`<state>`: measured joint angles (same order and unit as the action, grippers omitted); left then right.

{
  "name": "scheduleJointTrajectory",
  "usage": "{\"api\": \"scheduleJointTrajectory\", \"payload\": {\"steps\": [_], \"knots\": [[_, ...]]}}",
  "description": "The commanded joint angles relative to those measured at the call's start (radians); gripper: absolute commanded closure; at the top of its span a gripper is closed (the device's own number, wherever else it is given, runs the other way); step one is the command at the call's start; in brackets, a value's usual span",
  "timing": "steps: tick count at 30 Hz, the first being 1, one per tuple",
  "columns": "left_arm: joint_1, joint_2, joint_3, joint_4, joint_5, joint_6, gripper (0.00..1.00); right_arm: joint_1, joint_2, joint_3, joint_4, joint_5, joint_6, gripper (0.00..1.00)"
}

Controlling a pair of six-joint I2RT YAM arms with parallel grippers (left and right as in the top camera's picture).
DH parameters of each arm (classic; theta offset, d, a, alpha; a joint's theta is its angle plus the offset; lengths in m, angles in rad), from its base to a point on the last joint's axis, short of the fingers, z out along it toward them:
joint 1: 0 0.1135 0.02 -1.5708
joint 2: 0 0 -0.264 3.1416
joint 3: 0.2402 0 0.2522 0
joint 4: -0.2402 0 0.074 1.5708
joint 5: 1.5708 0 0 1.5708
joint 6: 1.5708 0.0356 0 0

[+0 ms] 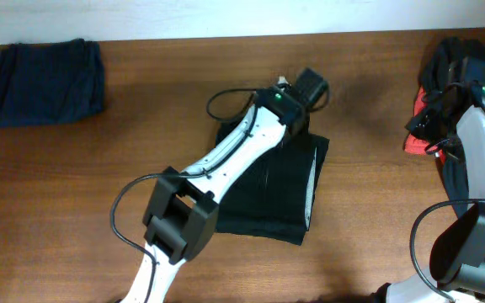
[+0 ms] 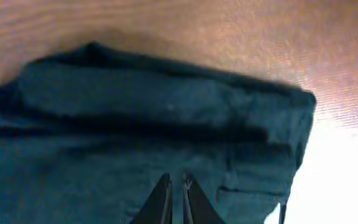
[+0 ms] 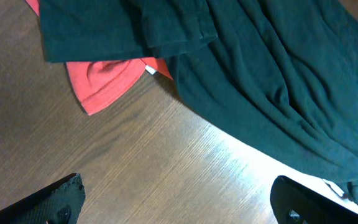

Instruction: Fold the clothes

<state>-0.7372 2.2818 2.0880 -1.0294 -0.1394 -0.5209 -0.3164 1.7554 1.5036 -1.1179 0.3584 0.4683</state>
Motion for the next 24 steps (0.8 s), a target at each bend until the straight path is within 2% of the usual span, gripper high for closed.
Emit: {"api": "scheduleJointTrajectory", "payload": {"steps": [1, 6, 9, 12, 13, 14, 15, 17, 19, 21, 22, 23, 24], "knots": [[-0.02, 0.05, 0.007, 0.051, 0.007, -0.002, 0.93, -0.004, -0.008, 0.011, 0.0, 0.012, 0.012, 0.01], [-0.055, 0.187, 0.007, 0.176, 0.116, -0.002, 0.93, -0.004, -0.008, 0.011, 0.0, 0.012, 0.012, 0.01], [-0.063, 0.221, 0.009, 0.226, 0.073, -0.002, 0.92, -0.004, -0.008, 0.011, 0.0, 0.012, 0.012, 0.01], [-0.043, 0.208, 0.162, 0.148, -0.024, 0.021, 0.78, -0.004, -0.008, 0.011, 0.0, 0.012, 0.012, 0.01], [-0.006, 0.198, 0.271, 0.054, -0.026, 0.048, 0.41, -0.004, -0.008, 0.011, 0.0, 0.012, 0.012, 0.01], [0.025, 0.194, 0.343, -0.018, -0.027, 0.048, 0.19, -0.004, -0.008, 0.011, 0.0, 0.012, 0.012, 0.01], [0.08, 0.193, 0.438, -0.128, -0.027, 0.052, 0.01, -0.004, -0.008, 0.011, 0.0, 0.012, 0.012, 0.01], [0.215, 0.193, 0.523, -0.324, -0.025, 0.053, 0.01, -0.004, -0.008, 0.011, 0.0, 0.012, 0.012, 0.01], [0.328, 0.194, 0.519, -0.423, 0.032, 0.158, 0.01, -0.004, -0.008, 0.011, 0.0, 0.012, 0.012, 0.01], [0.487, 0.194, 0.495, -0.548, 0.326, 0.423, 0.01, -0.004, -0.008, 0.011, 0.0, 0.012, 0.012, 0.01], [0.541, 0.197, 0.495, -0.623, 0.525, 0.645, 0.01, -0.004, -0.008, 0.011, 0.0, 0.012, 0.012, 0.01], [0.576, 0.198, 0.489, -0.659, 0.628, 0.726, 0.01, -0.004, -0.008, 0.011, 0.0, 0.012, 0.012, 0.01], [0.598, 0.198, 0.46, -0.659, 0.676, 0.725, 0.01, -0.004, -0.008, 0.011, 0.0, 0.012, 0.012, 0.01]]}}
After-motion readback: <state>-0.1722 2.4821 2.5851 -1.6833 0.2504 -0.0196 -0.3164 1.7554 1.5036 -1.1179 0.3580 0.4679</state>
